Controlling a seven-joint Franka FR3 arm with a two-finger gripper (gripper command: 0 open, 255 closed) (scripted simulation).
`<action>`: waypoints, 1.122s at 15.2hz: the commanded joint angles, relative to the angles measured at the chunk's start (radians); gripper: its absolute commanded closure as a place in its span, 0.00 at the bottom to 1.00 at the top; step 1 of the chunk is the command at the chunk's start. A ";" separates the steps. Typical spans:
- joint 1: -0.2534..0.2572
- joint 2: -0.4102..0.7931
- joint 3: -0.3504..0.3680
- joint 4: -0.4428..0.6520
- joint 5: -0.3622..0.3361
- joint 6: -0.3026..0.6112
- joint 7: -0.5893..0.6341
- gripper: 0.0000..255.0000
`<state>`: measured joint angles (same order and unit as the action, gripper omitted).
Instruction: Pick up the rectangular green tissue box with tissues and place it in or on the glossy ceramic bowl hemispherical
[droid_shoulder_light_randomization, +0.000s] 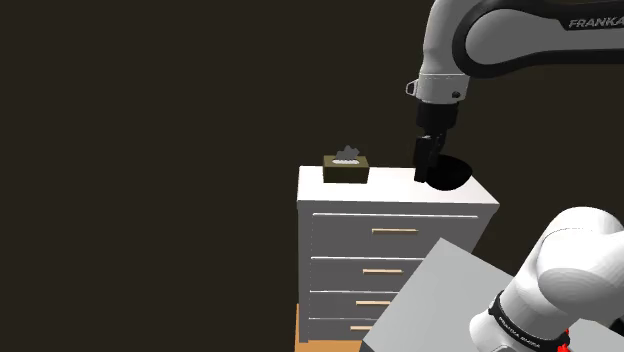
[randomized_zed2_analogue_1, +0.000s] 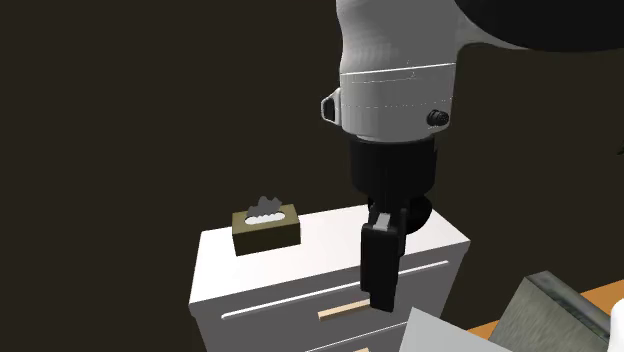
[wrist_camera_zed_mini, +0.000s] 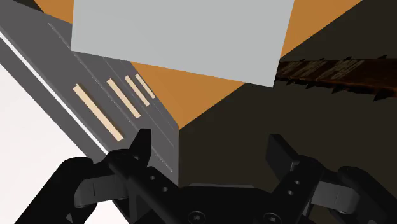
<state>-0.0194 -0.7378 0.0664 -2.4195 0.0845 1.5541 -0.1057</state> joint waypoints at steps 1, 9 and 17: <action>0.000 0.000 0.000 0.000 0.000 0.000 0.000 0.00; -0.039 0.238 -0.008 0.047 -0.175 0.199 -0.108 0.00; -0.082 0.500 -0.009 0.168 -0.358 0.362 -0.159 0.00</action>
<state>-0.0974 -0.2772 0.0551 -2.2727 -0.2480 1.8953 -0.2640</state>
